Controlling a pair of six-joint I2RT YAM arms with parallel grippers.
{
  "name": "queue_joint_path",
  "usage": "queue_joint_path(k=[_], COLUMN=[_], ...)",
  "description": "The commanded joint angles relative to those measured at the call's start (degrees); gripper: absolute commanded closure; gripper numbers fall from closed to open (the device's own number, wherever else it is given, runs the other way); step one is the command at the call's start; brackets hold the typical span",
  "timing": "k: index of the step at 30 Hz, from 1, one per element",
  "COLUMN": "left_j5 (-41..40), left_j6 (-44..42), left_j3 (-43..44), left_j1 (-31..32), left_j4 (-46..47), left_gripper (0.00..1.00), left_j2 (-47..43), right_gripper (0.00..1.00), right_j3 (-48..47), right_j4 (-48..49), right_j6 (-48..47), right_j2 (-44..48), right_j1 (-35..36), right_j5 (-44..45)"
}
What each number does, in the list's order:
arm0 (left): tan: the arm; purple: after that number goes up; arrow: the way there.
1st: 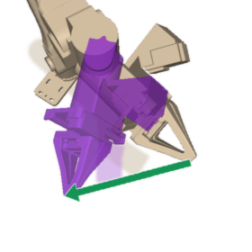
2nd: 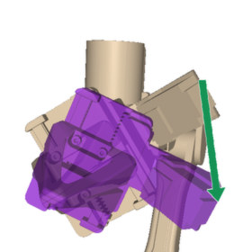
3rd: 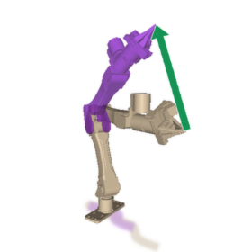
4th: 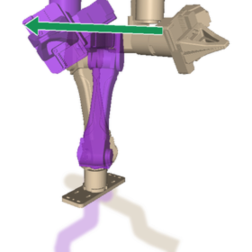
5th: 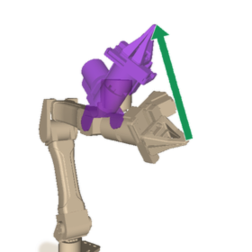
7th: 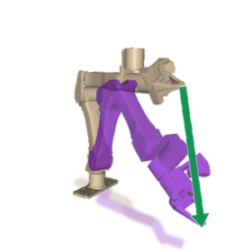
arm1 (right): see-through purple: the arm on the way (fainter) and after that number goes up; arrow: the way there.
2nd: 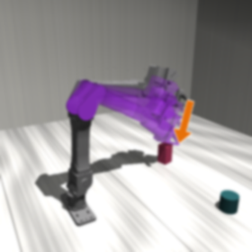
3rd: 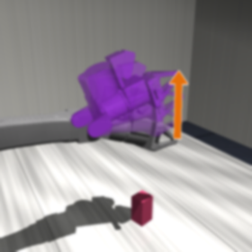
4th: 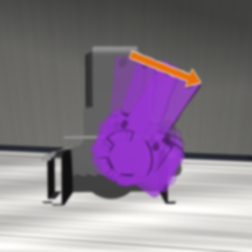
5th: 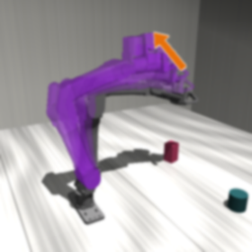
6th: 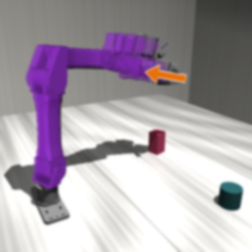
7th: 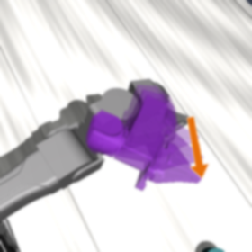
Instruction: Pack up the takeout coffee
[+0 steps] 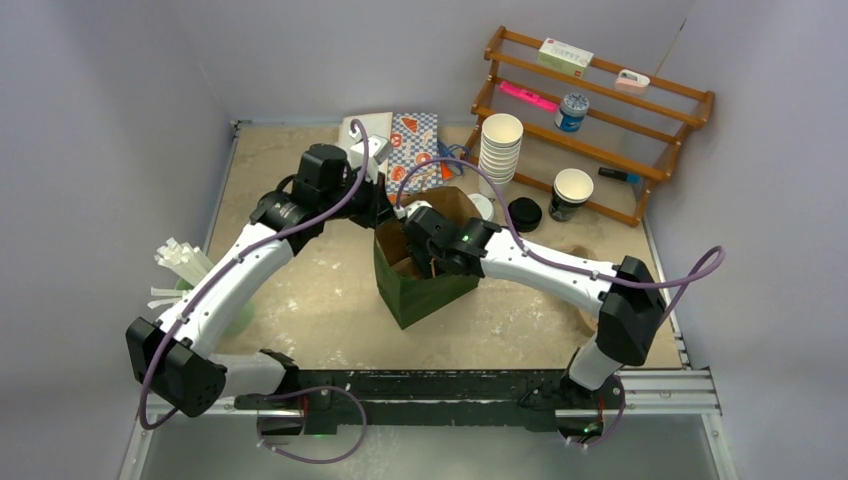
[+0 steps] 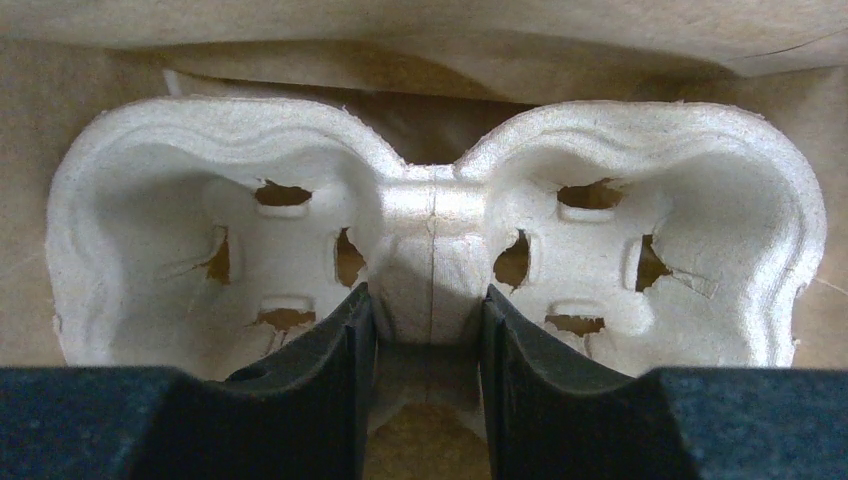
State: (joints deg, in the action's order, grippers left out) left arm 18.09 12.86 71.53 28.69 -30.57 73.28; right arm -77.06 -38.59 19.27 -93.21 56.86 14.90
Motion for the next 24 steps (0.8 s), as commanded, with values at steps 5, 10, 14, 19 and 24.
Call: queue_joint_path(k=[5,10,14,19,24], left_j5=[-0.95,-0.45,-0.86,-1.48,-1.05], left_j6=[-0.51,-0.48,0.12,0.49,0.77], left_j3=[-0.61,-0.77,-1.07,-2.37,-1.6], left_j1=[0.14,0.14,0.14,0.14,0.14], left_j4=[2.0,2.36,2.97,4.31,2.3], left_gripper=[1.0,1.0,1.0,1.0,0.86], left_j2=[-1.88,-2.64,-3.41,-4.75,-4.64], right_gripper=[0.84,0.83,0.83,0.83,0.83], right_j3=[0.02,-1.55,-1.57,0.48,-0.09], right_j4=[-1.59,-3.39,-3.68,-4.03,-4.26], right_j6=[0.54,0.85,1.16,1.67,2.04], right_j2=[0.24,0.92,0.39,-0.37,-0.75], right_j1=[-0.17,-0.15,-0.17,-0.17,-0.13], right_j5=[-4.43,-3.5,-3.44,-5.77,-5.85])
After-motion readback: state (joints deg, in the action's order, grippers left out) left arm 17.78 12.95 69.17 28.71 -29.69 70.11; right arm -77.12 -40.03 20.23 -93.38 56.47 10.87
